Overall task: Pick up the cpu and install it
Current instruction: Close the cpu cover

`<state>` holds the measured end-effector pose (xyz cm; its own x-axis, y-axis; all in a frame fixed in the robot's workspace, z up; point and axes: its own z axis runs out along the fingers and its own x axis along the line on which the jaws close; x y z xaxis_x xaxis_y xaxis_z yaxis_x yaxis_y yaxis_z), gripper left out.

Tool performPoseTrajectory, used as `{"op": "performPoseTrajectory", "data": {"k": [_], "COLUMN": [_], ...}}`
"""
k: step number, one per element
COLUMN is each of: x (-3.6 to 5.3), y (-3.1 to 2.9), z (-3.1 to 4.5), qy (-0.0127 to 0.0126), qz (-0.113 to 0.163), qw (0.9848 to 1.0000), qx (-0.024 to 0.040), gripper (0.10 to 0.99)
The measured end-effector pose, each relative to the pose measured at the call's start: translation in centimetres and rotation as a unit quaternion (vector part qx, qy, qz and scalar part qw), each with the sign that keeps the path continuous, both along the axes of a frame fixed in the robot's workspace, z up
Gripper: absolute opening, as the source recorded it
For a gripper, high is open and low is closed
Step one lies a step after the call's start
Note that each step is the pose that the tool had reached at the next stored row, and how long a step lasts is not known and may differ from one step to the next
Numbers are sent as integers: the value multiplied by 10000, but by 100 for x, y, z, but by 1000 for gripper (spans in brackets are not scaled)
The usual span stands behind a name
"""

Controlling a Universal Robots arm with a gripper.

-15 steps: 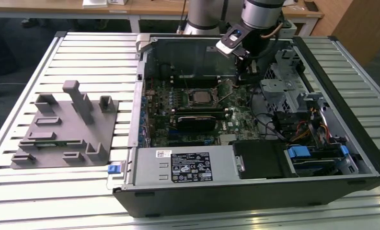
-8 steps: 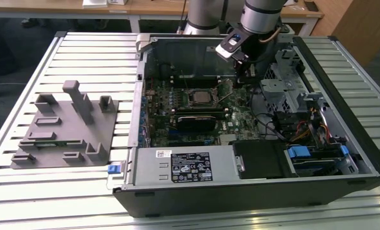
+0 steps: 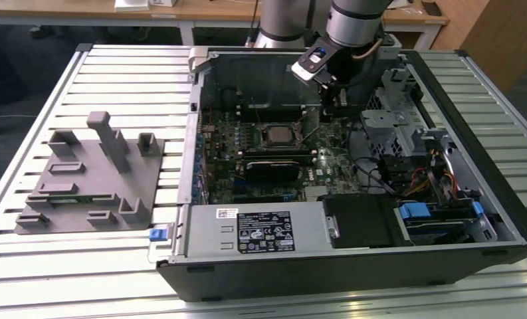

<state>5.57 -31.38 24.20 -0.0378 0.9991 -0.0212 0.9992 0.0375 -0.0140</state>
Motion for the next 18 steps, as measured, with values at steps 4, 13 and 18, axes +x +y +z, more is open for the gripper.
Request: {"op": "performPoseTrajectory", "data": {"k": [4,13,18], "x": [-126,-329,-354], "y": [5,17,17], "z": [1,-6,-48], "qy": [0,0,0], "qz": [0,-1,0], "qw": [10000,10000,10000], "qx": [1,1,0], "gripper": [106,106,106]}}
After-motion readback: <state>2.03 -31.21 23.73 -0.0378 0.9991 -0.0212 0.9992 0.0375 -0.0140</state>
